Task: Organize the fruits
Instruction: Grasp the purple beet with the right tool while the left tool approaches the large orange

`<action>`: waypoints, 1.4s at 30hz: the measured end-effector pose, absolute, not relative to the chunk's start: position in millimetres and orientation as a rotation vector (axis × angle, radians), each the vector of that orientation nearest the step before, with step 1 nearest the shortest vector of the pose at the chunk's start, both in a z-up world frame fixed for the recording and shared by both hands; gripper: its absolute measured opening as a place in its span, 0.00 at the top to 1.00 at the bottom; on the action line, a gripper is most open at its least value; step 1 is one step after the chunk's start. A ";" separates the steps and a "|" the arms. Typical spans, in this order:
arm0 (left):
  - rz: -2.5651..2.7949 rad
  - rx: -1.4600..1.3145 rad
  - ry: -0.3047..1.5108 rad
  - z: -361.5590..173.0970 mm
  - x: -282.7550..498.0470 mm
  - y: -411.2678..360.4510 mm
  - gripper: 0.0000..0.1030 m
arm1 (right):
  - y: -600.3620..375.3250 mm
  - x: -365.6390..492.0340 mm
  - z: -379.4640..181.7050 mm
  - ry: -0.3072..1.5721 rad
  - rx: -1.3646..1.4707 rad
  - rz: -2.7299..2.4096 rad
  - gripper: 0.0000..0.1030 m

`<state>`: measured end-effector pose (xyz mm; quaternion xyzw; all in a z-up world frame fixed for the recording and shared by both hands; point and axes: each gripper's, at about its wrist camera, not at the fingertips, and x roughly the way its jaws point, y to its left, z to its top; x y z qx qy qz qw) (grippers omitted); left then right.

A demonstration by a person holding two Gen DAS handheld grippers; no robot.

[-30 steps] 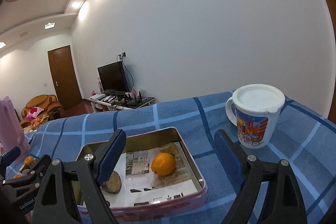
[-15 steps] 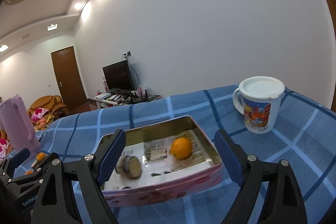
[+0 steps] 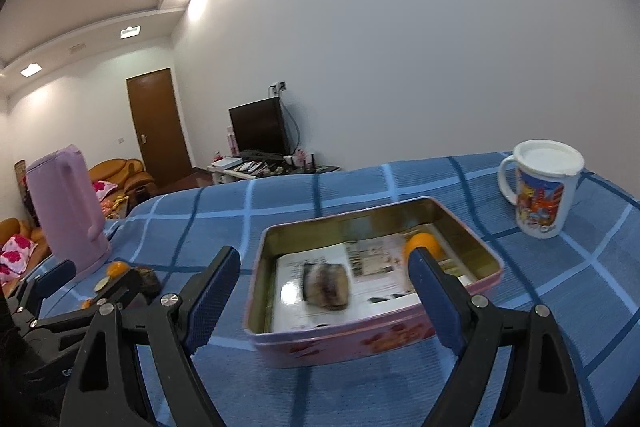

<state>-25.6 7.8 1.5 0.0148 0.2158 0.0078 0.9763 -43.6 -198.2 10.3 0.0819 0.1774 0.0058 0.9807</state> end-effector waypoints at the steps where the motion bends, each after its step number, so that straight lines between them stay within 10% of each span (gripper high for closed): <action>1: 0.013 0.024 0.440 1.2 -25.4 10.8 0.00 | -192.8 -42.2 10.2 0.361 0.155 0.017 0.15; 27: 0.252 -0.134 0.474 -1.7 -5.9 179.9 0.00 | -49.0 26.9 -18.9 0.663 0.136 0.371 0.16; 42: 0.171 -0.232 0.503 -5.1 -4.0 187.6 0.00 | -22.8 61.3 -43.7 0.852 0.216 0.518 0.37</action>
